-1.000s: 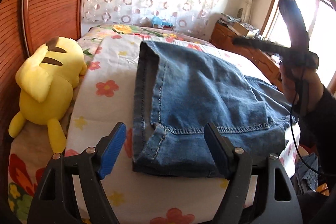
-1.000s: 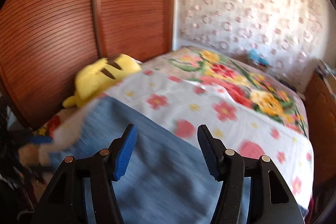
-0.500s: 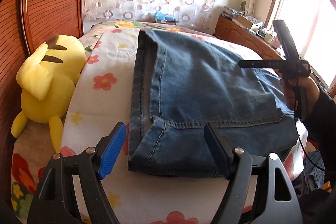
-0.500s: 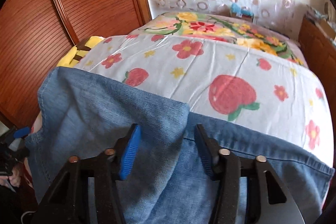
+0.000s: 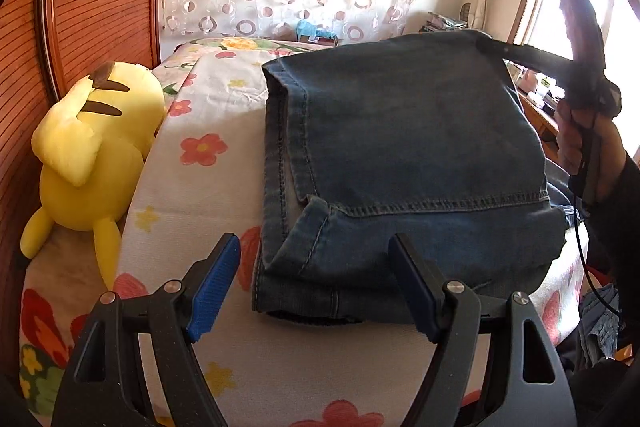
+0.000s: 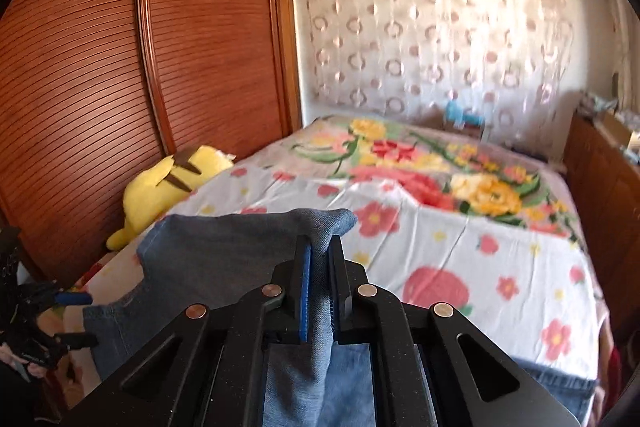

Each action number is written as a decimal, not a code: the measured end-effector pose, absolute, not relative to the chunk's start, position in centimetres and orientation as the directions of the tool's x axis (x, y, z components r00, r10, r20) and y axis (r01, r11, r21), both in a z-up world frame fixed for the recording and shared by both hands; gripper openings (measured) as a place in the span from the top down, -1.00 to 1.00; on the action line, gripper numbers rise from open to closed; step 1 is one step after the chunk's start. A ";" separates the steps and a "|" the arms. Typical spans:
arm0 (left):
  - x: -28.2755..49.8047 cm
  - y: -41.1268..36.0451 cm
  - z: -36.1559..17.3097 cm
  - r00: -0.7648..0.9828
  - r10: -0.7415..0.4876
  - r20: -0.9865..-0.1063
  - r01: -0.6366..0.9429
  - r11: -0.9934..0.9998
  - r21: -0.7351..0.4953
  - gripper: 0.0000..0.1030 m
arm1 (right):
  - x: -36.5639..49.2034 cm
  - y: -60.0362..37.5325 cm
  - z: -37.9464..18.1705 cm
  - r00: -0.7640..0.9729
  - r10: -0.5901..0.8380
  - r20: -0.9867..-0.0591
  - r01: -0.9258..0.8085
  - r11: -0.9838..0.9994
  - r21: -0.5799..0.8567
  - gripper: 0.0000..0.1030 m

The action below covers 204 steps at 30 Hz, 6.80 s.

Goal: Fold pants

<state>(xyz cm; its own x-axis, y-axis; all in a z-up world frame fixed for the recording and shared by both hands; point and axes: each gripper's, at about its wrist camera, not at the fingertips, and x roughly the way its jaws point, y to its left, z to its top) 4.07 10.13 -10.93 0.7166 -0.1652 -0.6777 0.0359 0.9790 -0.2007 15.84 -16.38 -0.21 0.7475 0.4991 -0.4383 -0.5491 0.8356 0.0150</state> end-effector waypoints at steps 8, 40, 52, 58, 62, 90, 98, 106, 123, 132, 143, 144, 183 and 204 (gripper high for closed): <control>3.8 10.0 -10.1 0.733 -0.157 -0.662 0.039 0.981 -0.190 -0.50 | 17.4 -16.9 -2.9 0.713 0.419 -0.562 -0.490 0.871 0.028 0.20; 4.9 7.4 -10.9 0.727 -0.115 -0.677 0.036 0.991 -0.130 -0.50 | 4.6 -21.5 -7.8 0.559 0.459 -0.690 -0.543 0.832 0.114 0.61; 4.4 8.1 -12.8 0.709 -0.115 -0.696 0.007 0.988 -0.156 -0.50 | 3.4 -24.5 -7.7 0.660 0.396 -0.639 -0.453 0.888 0.082 0.52; 4.1 7.9 -13.1 0.723 -0.105 -0.683 -0.003 0.988 -0.154 -0.53 | 3.3 -24.8 -9.9 0.688 0.324 -0.649 -0.398 0.917 0.035 0.49; 3.9 8.1 -13.4 0.736 -0.099 -0.669 -0.013 0.987 -0.160 -0.58 | 2.4 -24.7 -10.4 0.700 0.327 -0.635 -0.395 0.918 0.037 0.43; 4.4 3.2 -8.1 0.767 -0.154 -0.623 0.101 0.988 -0.120 -0.59 | -0.1 -32.7 -7.9 0.770 0.201 -0.606 -0.215 0.975 0.051 0.31; 6.5 -0.6 -8.3 0.741 -0.208 -0.639 0.183 0.977 -0.107 -0.59 | -1.6 -38.4 -7.4 0.799 0.109 -0.591 -0.080 0.994 0.076 0.31; 7.8 -4.4 -8.4 0.710 -0.252 -0.658 0.265 0.961 -0.082 -0.59 | -2.1 -41.3 -8.0 0.795 0.052 -0.604 0.008 0.995 0.096 0.10; 8.4 -8.7 -11.0 0.633 -0.288 -0.719 0.345 0.936 -0.071 -0.59 | -1.5 -42.4 -9.6 0.765 0.084 -0.638 -0.005 0.992 0.124 0.10; 8.1 -8.7 -11.5 0.634 -0.293 -0.715 0.337 0.938 -0.086 -0.59 | -0.8 -42.8 -10.3 0.757 0.060 -0.650 0.012 0.994 0.105 0.10; 7.8 -8.4 -11.8 0.641 -0.294 -0.708 0.336 0.938 -0.086 -0.59 | 0.1 -43.0 -11.1 0.765 0.038 -0.643 0.038 0.994 0.103 0.10; 7.8 -8.4 -11.8 0.641 -0.295 -0.708 0.336 0.938 -0.086 -0.59 | 0.2 -42.9 -11.1 0.764 0.033 -0.645 0.036 0.995 0.094 0.10; 5.4 -1.3 -6.8 0.751 -0.236 -0.617 0.188 0.972 -0.144 -0.59 | -1.5 -29.6 3.7 0.772 0.518 -0.368 -0.547 0.836 0.029 0.78; 4.7 2.7 -7.1 0.773 -0.190 -0.605 0.111 0.980 -0.165 -0.59 | 5.6 -24.0 1.8 0.652 0.555 -0.517 -0.653 0.757 -0.010 0.30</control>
<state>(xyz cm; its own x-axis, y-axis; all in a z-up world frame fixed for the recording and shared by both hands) 4.72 2.74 -7.09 0.7733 -0.1896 -0.6051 0.1109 0.9800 -0.1653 5.61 -24.04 1.77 0.6515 0.5552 -0.5169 -0.6531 0.7572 -0.0099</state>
